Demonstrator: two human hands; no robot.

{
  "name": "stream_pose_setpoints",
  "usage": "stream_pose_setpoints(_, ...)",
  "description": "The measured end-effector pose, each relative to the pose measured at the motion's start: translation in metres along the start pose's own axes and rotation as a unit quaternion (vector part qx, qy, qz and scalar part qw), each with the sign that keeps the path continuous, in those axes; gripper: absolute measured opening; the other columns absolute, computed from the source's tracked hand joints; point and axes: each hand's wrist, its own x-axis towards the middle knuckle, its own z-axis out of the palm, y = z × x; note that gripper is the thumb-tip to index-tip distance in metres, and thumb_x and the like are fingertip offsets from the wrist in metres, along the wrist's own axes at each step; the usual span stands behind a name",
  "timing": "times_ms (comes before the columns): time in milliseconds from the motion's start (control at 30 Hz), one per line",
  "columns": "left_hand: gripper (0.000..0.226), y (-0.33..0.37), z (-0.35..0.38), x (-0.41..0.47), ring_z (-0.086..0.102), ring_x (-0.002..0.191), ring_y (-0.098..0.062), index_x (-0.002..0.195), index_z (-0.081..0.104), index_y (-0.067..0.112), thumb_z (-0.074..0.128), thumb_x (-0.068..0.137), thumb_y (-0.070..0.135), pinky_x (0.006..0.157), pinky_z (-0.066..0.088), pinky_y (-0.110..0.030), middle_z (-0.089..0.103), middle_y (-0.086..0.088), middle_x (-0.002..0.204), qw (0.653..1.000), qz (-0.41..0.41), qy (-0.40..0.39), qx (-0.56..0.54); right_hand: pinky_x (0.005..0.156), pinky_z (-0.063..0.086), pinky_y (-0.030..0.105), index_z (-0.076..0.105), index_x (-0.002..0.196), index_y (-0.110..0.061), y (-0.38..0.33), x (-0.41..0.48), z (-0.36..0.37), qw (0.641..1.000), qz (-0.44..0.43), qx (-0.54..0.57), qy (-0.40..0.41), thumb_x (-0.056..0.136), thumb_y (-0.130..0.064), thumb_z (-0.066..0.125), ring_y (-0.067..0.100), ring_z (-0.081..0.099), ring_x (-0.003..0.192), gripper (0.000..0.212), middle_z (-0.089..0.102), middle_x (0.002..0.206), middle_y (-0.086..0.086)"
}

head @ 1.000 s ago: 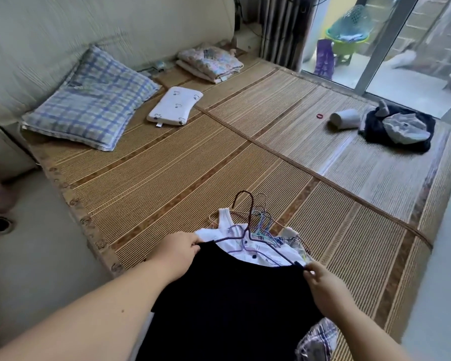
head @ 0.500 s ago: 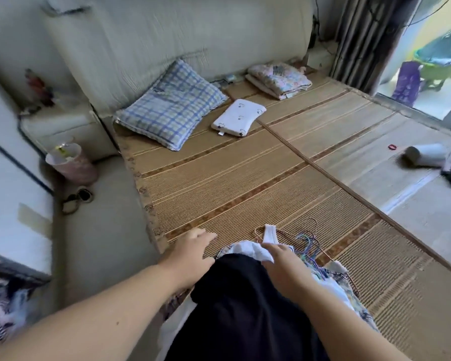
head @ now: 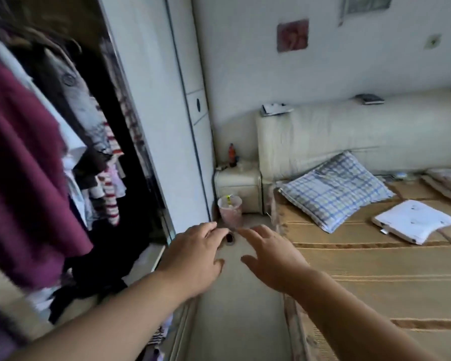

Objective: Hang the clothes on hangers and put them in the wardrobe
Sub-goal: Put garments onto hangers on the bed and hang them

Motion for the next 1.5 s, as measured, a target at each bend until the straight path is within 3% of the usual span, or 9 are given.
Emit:
stream_pose_setpoints(233, 0.063, -0.129, -0.102, -0.045, 0.041, 0.129, -0.019, 0.138, 0.041, 0.033, 0.059, 0.079, 0.042, 0.105, 0.036, -0.032, 0.039, 0.004, 0.145, 0.983, -0.097, 0.109, 0.109, 0.104, 0.030, 0.041, 0.029, 0.140, -0.043, -0.147, 0.105, -0.014, 0.987, -0.149, -0.039, 0.050, 0.088, -0.044, 0.051, 0.021, 0.039, 0.130, 0.056, 0.032, 0.147, -0.009)
stream_pose_setpoints(367, 0.060, -0.178, -0.178, -0.057, 0.047, 0.123, -0.021, 0.133, 0.046, 0.033, 0.057, 0.076, 0.044, 0.099, 0.042, -0.036, 0.043, 0.004, 0.141, 0.953, -0.149, 0.182, 0.191, 0.106, 0.031, 0.039, 0.032, 0.140, -0.040, -0.227, 0.155, -0.043, 0.968, -0.230, -0.008, 0.096, 0.088, -0.042, 0.051, 0.020, 0.038, 0.131, 0.054, 0.035, 0.145, -0.009)
stream_pose_setpoints(567, 0.054, -0.210, -0.288, -0.068, 0.047, 0.124, -0.030, 0.117, 0.060, 0.026, 0.066, 0.066, 0.043, 0.101, 0.034, -0.047, 0.056, -0.007, 0.128, 0.859, -0.221, 0.274, 0.371, 0.104, 0.037, 0.040, 0.041, 0.138, -0.033, -0.316, 0.214, -0.093, 0.931, -0.323, 0.079, 0.150, 0.087, -0.039, 0.056, 0.019, 0.043, 0.127, 0.053, 0.041, 0.139, -0.006)
stream_pose_setpoints(667, 0.063, -0.224, -0.325, -0.065, 0.023, 0.141, -0.030, 0.126, 0.056, 0.023, 0.069, 0.067, 0.041, 0.111, 0.018, -0.051, 0.041, -0.009, 0.145, 0.810, -0.270, 0.291, 0.431, 0.101, 0.041, 0.038, 0.041, 0.138, -0.033, -0.344, 0.252, -0.108, 0.913, -0.360, 0.101, 0.164, 0.087, -0.039, 0.058, 0.019, 0.046, 0.124, 0.054, 0.042, 0.139, -0.004)
stream_pose_setpoints(767, 0.074, -0.233, -0.356, -0.057, 0.003, 0.146, -0.027, 0.139, 0.042, 0.021, 0.067, 0.072, 0.038, 0.113, 0.016, -0.049, 0.018, -0.009, 0.156, 0.770, -0.309, 0.324, 0.455, 0.099, 0.043, 0.038, 0.042, 0.139, -0.031, -0.367, 0.297, -0.121, 0.901, -0.380, 0.127, 0.167, 0.086, -0.039, 0.060, 0.022, 0.048, 0.122, 0.056, 0.042, 0.139, -0.001)
stream_pose_setpoints(967, 0.078, -0.235, -0.413, -0.027, -0.008, 0.146, -0.028, 0.149, 0.014, 0.015, 0.056, 0.083, 0.015, 0.113, 0.018, -0.049, -0.007, -0.010, 0.158, 0.695, -0.380, 0.413, 0.449, 0.097, 0.041, 0.034, 0.049, 0.133, -0.020, -0.411, 0.387, -0.147, 0.879, -0.423, 0.161, 0.152, 0.086, -0.036, 0.060, 0.028, 0.049, 0.121, 0.051, 0.051, 0.129, 0.011)
stream_pose_setpoints(1200, 0.081, -0.243, -0.423, -0.011, 0.000, 0.145, -0.035, 0.148, -0.004, -0.001, 0.047, 0.087, 0.018, 0.119, 0.009, -0.043, -0.010, -0.021, 0.156, 0.629, -0.423, 0.408, 0.509, 0.085, 0.044, 0.031, 0.054, 0.122, -0.018, -0.467, 0.456, -0.161, 0.863, -0.468, 0.154, 0.115, 0.090, -0.031, 0.055, 0.032, 0.056, 0.110, 0.034, 0.062, 0.117, 0.013)
stream_pose_setpoints(1367, 0.077, -0.242, -0.422, -0.010, 0.020, 0.142, -0.036, 0.147, 0.017, -0.001, 0.047, 0.077, 0.006, 0.116, 0.022, -0.044, 0.012, -0.020, 0.156, 0.611, -0.400, 0.450, 0.515, 0.100, 0.040, 0.032, 0.055, 0.126, -0.014, -0.509, 0.483, -0.154, 0.890, -0.440, 0.093, 0.079, 0.093, -0.020, 0.050, 0.027, 0.051, 0.122, 0.034, 0.056, 0.131, 0.011)
stream_pose_setpoints(1500, 0.079, -0.244, -0.422, -0.008, 0.016, 0.144, -0.029, 0.149, 0.016, 0.005, 0.049, 0.077, 0.006, 0.116, 0.018, -0.036, 0.010, -0.013, 0.158, 0.602, -0.406, 0.453, 0.518, 0.092, 0.044, 0.032, 0.060, 0.120, -0.010, -0.532, 0.488, -0.146, 0.891, -0.425, 0.148, 0.058, 0.092, -0.008, 0.043, 0.026, 0.057, 0.116, 0.032, 0.059, 0.127, 0.012)
